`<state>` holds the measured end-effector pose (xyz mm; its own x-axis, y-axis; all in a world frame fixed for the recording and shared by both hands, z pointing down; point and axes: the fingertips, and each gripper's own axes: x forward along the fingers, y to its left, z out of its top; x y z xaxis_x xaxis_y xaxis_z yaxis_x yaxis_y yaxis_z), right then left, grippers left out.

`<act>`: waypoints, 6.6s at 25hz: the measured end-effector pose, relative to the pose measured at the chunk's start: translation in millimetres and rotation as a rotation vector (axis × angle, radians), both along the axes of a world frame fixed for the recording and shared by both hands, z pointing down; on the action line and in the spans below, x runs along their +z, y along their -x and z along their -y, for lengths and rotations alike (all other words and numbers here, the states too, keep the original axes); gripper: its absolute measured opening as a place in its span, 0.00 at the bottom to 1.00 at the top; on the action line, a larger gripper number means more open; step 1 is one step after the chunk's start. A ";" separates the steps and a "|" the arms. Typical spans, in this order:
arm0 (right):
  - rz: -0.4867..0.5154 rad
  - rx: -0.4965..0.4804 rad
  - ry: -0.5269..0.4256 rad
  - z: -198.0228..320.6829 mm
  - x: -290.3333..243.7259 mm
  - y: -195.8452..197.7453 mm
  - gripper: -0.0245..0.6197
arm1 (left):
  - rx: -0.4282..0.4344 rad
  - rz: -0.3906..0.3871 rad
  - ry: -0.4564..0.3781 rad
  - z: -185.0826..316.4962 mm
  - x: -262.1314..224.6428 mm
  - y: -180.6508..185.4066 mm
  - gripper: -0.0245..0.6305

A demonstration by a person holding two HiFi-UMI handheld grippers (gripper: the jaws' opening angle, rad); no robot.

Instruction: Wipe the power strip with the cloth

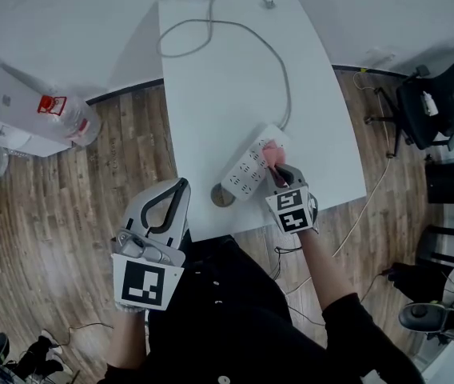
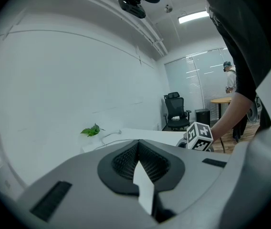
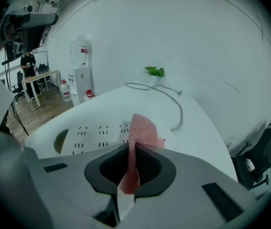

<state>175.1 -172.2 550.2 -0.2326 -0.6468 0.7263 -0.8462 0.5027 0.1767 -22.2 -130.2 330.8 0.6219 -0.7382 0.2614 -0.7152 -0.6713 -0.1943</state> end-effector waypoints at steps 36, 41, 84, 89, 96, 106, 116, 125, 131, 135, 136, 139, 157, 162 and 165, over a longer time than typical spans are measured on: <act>0.081 -0.216 0.088 -88.0 2.2 101.4 0.12 | 0.020 -0.015 -0.002 -4.0 -2.6 10.0 0.06; 0.082 -0.206 0.064 -82.4 -7.6 97.1 0.12 | 0.024 -0.013 -0.011 -2.7 -3.9 7.4 0.06; -0.226 -0.199 0.020 112.6 -3.6 -23.1 0.11 | -0.154 0.010 -0.001 -9.5 3.0 44.0 0.06; -0.224 -0.214 0.031 110.1 0.1 -18.5 0.12 | -0.158 0.011 0.002 -9.1 2.6 45.0 0.06; -0.194 -0.220 0.033 104.4 -0.7 -12.0 0.12 | -0.141 0.010 -0.011 -9.6 1.2 39.1 0.06; -0.147 -0.257 0.033 86.5 -1.8 12.2 0.12 | -0.127 0.003 -0.003 -9.5 1.4 33.7 0.06; -0.076 -0.299 0.038 55.9 0.5 44.9 0.12 | -0.123 -0.007 -0.002 -11.7 1.9 28.5 0.06; -0.024 -0.398 0.060 9.0 1.5 91.8 0.12 | -0.113 -0.006 -0.010 -12.6 1.0 30.4 0.06; 0.008 -0.474 0.073 -19.2 1.9 128.6 0.12 | -0.104 -0.013 -0.008 -11.7 1.7 31.3 0.06; 0.020 -0.523 0.080 -39.0 1.8 142.7 0.12 | -0.102 -0.013 -0.011 -12.9 1.0 31.2 0.06; 0.022 -0.534 0.082 -43.1 2.2 145.1 0.12 | -0.102 -0.012 -0.013 -12.9 0.8 31.2 0.06; 0.030 -0.536 0.085 -49.7 3.2 147.7 0.12 | -0.098 -0.014 -0.020 -13.5 -0.8 30.2 0.06; 0.150 -0.222 -0.219 -18.7 -111.3 115.3 0.12 | 0.041 -0.038 -0.089 -3.5 -25.7 8.7 0.06; 0.163 -0.162 -0.319 -21.6 -153.4 101.8 0.11 | 0.094 -0.045 -0.103 1.6 -33.3 -4.6 0.06; 0.163 -0.124 -0.369 -24.6 -175.9 92.1 0.12 | 0.129 -0.045 -0.128 3.1 -41.7 -13.0 0.06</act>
